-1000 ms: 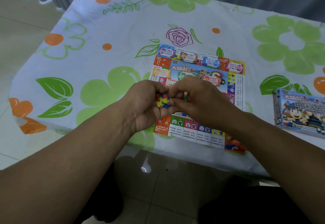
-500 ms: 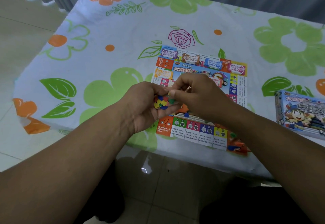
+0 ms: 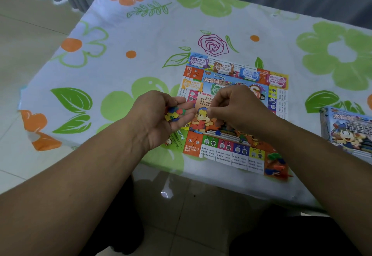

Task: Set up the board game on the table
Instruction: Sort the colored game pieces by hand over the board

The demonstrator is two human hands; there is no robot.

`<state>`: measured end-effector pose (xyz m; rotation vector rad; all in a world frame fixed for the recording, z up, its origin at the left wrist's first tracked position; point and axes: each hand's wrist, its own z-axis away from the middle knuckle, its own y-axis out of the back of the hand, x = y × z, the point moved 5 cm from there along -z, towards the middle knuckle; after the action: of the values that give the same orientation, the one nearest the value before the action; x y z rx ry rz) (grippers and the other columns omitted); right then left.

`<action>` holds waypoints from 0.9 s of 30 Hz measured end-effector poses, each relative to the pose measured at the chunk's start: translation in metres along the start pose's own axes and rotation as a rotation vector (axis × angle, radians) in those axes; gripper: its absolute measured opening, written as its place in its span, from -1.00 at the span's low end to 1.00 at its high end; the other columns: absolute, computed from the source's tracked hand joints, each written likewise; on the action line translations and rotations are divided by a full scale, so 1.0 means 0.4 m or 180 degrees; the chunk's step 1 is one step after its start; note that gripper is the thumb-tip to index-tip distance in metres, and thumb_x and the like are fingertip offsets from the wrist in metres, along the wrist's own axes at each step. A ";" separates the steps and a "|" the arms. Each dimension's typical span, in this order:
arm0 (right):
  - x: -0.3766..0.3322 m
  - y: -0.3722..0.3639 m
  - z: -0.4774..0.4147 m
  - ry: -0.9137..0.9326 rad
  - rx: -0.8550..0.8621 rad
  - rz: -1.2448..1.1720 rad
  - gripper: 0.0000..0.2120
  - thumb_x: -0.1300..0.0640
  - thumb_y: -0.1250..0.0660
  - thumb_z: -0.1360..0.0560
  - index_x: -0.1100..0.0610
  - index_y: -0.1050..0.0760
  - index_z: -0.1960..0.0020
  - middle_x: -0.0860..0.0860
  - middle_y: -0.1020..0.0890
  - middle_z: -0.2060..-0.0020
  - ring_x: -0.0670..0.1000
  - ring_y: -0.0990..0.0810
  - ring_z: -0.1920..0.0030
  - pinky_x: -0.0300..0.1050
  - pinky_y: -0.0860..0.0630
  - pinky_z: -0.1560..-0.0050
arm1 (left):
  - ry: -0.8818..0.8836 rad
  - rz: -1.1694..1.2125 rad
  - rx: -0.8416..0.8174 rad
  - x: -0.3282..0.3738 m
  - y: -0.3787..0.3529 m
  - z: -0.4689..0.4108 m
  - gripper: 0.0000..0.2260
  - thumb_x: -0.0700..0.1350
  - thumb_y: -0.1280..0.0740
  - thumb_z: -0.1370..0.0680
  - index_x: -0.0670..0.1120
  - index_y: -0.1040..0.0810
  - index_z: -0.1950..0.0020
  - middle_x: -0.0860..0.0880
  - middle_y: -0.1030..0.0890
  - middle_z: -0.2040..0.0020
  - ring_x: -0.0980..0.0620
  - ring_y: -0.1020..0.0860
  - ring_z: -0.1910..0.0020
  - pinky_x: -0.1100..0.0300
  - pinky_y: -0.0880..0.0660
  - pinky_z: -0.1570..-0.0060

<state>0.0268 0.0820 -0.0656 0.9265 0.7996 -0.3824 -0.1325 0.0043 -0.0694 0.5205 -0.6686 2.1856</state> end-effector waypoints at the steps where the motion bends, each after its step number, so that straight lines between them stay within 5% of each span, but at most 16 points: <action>1: 0.005 -0.003 -0.004 -0.0026 0.0008 0.0061 -0.92 0.25 -0.47 -0.50 0.22 -0.59 0.13 0.13 -0.70 0.29 -0.04 -0.70 0.37 -0.12 -0.59 0.39 | -0.0011 -0.0005 0.0003 0.002 0.001 0.002 -0.75 -0.36 -0.08 -0.58 -0.33 -0.55 -0.07 -0.21 -0.70 0.27 -0.14 -0.70 0.28 0.03 -0.67 0.12; 11: 0.016 -0.012 -0.048 0.0042 0.0425 0.0147 -0.92 0.24 -0.48 -0.48 0.14 -0.59 0.08 0.07 -0.69 0.35 0.06 -0.70 0.35 0.17 -0.68 0.25 | 0.0005 0.0015 -0.0084 0.007 0.008 0.010 -0.78 -0.36 -0.11 -0.58 -0.34 -0.55 -0.04 -0.24 -0.69 0.18 -0.15 -0.70 0.26 0.03 -0.68 0.15; 21: 0.022 -0.012 -0.046 -0.0033 0.0471 0.0264 -0.92 0.18 -0.43 -0.55 0.16 -0.60 0.10 0.08 -0.67 0.36 0.01 -0.67 0.39 0.01 -0.65 0.31 | -0.0019 -0.0014 -0.0153 0.012 0.005 0.014 -0.78 -0.36 -0.11 -0.59 -0.34 -0.55 -0.07 -0.22 -0.70 0.23 -0.16 -0.70 0.23 0.03 -0.67 0.13; 27: 0.029 0.007 -0.018 -0.0342 0.0213 -0.0417 -0.94 0.33 -0.35 -0.58 0.26 -0.59 -0.01 0.20 -0.69 0.22 0.06 -0.70 0.31 -0.11 -0.65 0.35 | -0.0024 -0.0052 -0.0174 0.006 -0.007 0.011 -0.77 -0.35 -0.12 -0.59 -0.34 -0.56 -0.07 -0.26 -0.70 0.08 -0.19 -0.70 0.10 0.05 -0.68 0.14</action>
<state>0.0329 0.0899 -0.0751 0.9104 0.7547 -0.5718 -0.1311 0.0044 -0.0638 0.5042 -0.7234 2.1451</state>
